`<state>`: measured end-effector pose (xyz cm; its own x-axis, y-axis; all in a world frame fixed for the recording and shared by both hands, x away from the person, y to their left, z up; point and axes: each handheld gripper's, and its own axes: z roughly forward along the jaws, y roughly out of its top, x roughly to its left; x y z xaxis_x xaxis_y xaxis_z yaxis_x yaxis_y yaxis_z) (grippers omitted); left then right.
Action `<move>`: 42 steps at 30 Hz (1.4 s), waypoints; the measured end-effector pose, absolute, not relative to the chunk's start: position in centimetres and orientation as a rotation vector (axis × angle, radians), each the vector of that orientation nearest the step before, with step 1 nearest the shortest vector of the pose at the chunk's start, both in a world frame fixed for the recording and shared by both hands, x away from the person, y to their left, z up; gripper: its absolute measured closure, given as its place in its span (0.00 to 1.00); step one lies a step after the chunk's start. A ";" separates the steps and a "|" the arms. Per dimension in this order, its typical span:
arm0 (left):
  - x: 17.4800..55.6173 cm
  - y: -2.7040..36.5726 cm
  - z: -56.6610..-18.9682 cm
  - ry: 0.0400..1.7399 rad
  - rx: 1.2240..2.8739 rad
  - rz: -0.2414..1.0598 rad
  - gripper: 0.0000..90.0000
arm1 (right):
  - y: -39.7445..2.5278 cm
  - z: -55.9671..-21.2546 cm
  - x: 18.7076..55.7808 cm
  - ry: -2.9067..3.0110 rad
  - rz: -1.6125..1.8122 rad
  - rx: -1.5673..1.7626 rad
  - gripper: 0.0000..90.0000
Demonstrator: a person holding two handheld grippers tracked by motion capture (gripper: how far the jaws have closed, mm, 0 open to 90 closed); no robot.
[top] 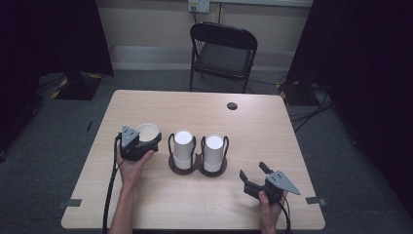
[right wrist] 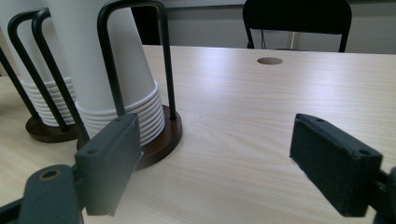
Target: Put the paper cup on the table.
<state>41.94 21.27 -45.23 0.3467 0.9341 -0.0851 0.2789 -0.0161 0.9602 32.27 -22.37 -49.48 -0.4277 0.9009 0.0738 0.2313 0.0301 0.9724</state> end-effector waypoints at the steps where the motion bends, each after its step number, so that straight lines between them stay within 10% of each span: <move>1: 42.1 21.3 -45.4 1.139 1.531 0.762 0.25 | -22.4 -49.5 32.3 1.712 1.434 1.153 0.18; 42: 43.9 20.8 -48.9 1.203 1.656 0.688 0.19 | -22.4 -49.5 32.3 1.717 1.435 1.171 0.20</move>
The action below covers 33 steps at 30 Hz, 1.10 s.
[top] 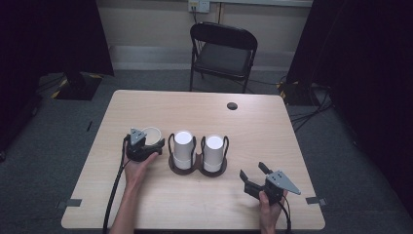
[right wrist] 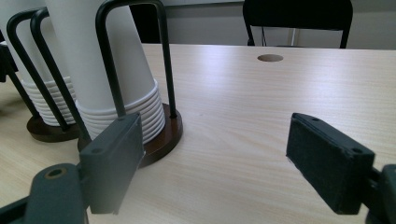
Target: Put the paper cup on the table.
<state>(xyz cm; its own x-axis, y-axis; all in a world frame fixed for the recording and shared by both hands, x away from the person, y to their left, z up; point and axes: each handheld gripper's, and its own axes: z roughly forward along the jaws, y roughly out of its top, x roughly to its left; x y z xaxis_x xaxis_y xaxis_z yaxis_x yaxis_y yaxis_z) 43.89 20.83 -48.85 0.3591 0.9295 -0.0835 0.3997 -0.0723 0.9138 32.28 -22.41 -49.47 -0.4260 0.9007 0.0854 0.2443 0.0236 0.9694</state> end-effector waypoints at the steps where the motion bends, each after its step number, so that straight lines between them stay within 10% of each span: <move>1: 43.8 20.9 -48.8 1.204 1.660 0.688 0.18 | -22.4 -49.5 32.2 1.716 1.436 1.170 0.20; 33: 40.6 22.1 -48.7 1.220 1.618 0.746 0.17 | -22.5 -49.5 32.2 1.709 1.446 1.176 0.20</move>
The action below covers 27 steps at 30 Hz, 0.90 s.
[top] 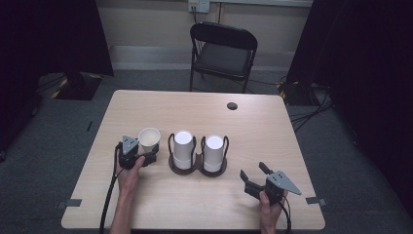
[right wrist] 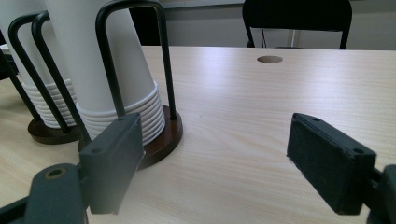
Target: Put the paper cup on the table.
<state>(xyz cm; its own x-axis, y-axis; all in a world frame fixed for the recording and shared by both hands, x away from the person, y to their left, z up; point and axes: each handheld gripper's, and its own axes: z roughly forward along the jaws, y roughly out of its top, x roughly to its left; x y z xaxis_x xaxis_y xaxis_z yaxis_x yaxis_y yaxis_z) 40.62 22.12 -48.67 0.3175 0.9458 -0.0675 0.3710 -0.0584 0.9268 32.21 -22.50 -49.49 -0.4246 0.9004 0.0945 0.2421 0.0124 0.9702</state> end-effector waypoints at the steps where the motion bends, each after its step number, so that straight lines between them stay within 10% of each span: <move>1: 40.4 22.2 -48.7 1.223 1.630 0.757 0.17 | -22.5 -49.5 32.2 1.709 1.446 1.176 0.20; 27: 33.6 20.2 -47.6 1.151 1.615 0.765 0.17 | -22.6 -49.5 32.2 1.697 1.455 1.173 0.20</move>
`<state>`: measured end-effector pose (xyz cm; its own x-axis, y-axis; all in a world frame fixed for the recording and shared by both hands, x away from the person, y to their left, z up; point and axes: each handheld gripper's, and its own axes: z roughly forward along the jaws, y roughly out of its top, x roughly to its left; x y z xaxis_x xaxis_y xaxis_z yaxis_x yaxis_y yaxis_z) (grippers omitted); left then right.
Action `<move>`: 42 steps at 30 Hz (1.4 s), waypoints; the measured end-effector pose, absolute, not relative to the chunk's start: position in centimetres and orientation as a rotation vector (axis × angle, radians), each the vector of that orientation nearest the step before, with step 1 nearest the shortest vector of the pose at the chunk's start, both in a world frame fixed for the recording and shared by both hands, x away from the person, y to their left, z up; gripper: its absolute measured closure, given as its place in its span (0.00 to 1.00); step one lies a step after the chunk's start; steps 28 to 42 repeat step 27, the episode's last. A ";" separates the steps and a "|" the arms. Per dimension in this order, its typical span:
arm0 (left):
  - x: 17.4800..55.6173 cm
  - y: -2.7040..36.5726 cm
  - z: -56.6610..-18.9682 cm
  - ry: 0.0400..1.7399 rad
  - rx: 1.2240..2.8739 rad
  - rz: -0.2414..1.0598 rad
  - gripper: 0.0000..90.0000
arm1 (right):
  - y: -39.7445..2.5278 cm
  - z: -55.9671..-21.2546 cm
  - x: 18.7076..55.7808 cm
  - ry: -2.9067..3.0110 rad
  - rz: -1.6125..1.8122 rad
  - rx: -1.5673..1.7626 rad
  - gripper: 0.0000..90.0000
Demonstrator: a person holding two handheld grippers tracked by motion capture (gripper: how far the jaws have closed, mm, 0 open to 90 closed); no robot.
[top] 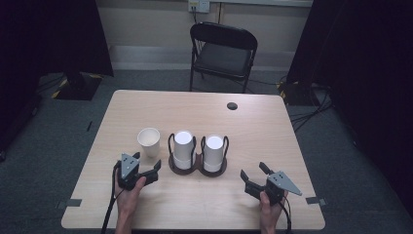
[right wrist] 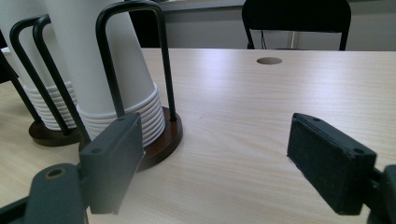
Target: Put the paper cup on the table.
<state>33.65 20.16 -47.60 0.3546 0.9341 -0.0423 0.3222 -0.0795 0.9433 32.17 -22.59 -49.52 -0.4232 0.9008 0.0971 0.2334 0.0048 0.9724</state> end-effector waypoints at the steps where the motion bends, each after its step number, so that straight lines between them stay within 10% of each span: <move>1: 33.4 19.9 -47.5 1.144 1.607 0.765 0.18 | -22.6 -49.5 32.1 1.698 1.456 1.174 0.20; 42: 29.6 16.1 -49.6 1.068 1.558 0.812 0.17 | -22.2 -49.5 32.2 1.715 1.413 1.164 0.20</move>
